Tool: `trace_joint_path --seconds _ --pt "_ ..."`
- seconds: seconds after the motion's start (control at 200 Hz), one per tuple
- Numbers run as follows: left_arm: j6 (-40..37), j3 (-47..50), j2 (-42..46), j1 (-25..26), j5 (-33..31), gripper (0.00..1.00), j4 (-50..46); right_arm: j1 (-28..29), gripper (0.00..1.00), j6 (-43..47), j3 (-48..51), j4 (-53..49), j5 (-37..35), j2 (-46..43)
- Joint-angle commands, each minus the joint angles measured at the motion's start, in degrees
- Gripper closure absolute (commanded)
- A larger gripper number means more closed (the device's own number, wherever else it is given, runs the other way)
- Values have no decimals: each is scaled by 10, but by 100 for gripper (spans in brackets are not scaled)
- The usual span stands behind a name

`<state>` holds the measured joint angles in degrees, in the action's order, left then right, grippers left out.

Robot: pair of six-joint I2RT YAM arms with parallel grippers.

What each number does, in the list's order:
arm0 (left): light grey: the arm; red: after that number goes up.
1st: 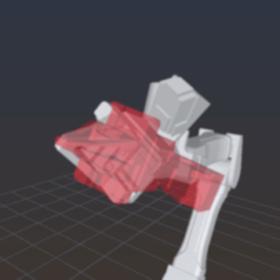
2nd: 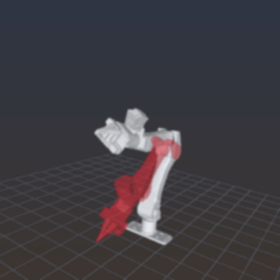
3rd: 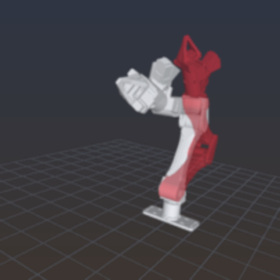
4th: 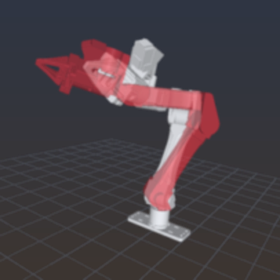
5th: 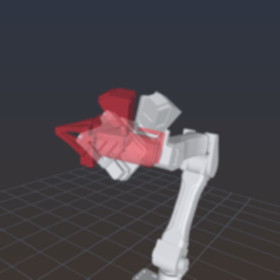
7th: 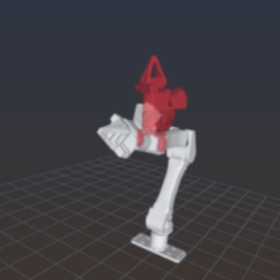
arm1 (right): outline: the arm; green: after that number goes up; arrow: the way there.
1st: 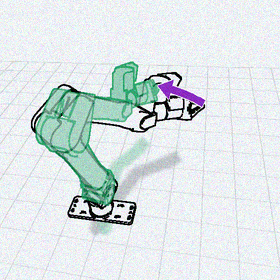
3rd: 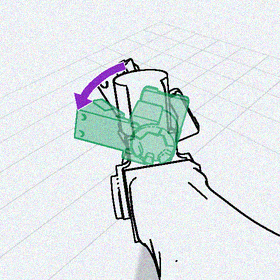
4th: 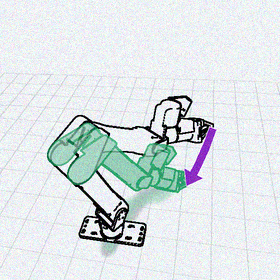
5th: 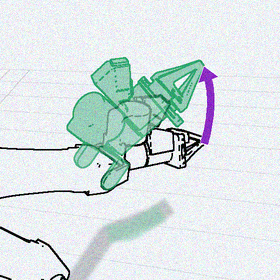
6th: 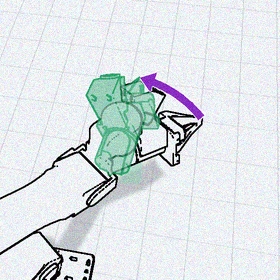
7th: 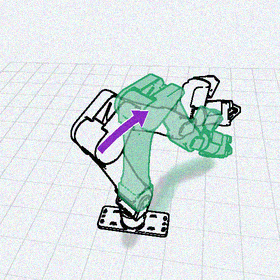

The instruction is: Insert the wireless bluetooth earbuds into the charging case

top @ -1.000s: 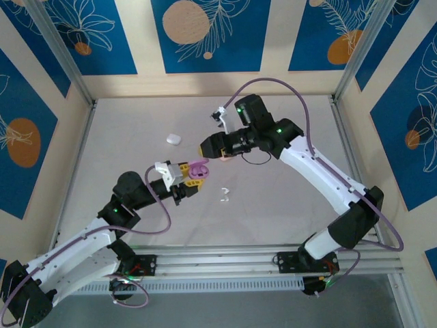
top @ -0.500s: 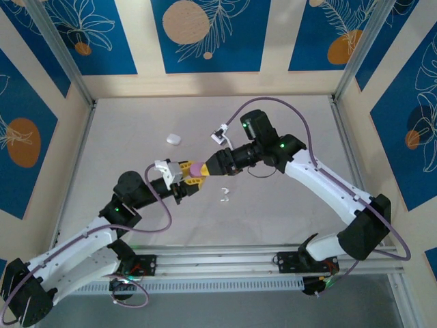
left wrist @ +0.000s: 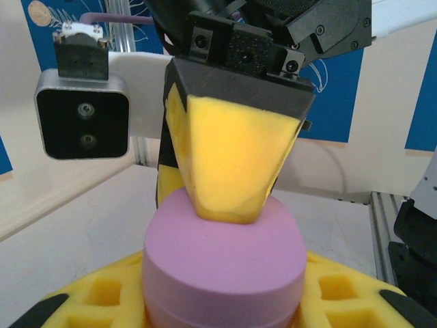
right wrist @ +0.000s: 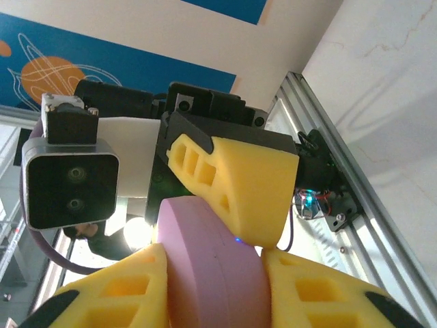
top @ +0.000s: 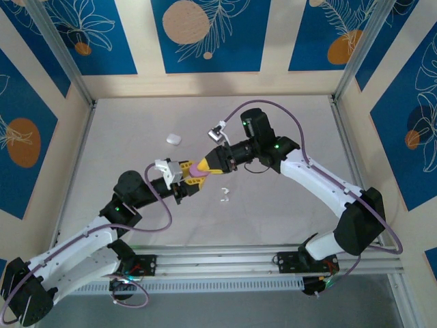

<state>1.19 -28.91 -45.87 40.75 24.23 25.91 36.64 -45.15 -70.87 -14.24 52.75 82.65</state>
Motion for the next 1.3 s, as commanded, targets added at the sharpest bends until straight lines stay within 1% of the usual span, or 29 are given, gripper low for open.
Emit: trace_joint_path --seconds 0.0,0.075,0.145,0.19,0.255,0.315,0.41,0.5,0.555,0.64,0.75,0.805,0.92,1.005,1.145,1.221,1.296 --pt "-16 -25 2 5 -36 59 -27 -1 78 -18 15 14 6 -5" --pt "-22 -29 -1 6 -45 55 -50 -8 83 -23 22 15 -5 -12" --pt "-22 -30 -4 5 -51 49 -58 -14 85 -30 29 22 -12 -18" --pt "-22 -31 -4 5 -55 48 -62 -18 87 -33 33 25 -17 -23" --pt "-22 -32 -5 5 -62 43 -66 -24 88 -39 39 32 -25 -28" --pt "-22 -32 -4 6 -65 40 -68 -30 89 -47 47 41 -28 -34" --pt "-23 -32 -5 6 -65 30 -73 -43 89 -50 59 45 -40 -44" --pt "-22 -32 -3 5 -70 27 -76 -65 89 -50 75 42 -60 -54" --pt "-22 -32 0 6 -76 26 -80 -85 90 -35 86 23 -83 -63" --pt "-20 -32 6 6 -94 25 -88 -120 89 -1 104 -26 -145 -70" --pt "-13 -33 12 6 -120 25 -102 -180 89 4 145 -55 -211 -60" --pt "-9 -37 13 5 -136 25 -115 -210 90 3 167 -52 -227 -47" --pt "-6 -49 14 5 -159 25 -143 -268 90 -10 216 -2 -219 -10" --pt "2 -56 12 5 -178 25 -159 -291 89 0 213 13 -191 36" --pt "31 -82 -6 6 -247 25 -218 -292 89 40 172 -7 -177 114" --pt "43 -98 -18 4 -272 26 -248 -287 89 48 156 0 -159 151" --pt "52 -112 -32 4 -286 26 -273 -281 88 52 139 -4 -160 181"
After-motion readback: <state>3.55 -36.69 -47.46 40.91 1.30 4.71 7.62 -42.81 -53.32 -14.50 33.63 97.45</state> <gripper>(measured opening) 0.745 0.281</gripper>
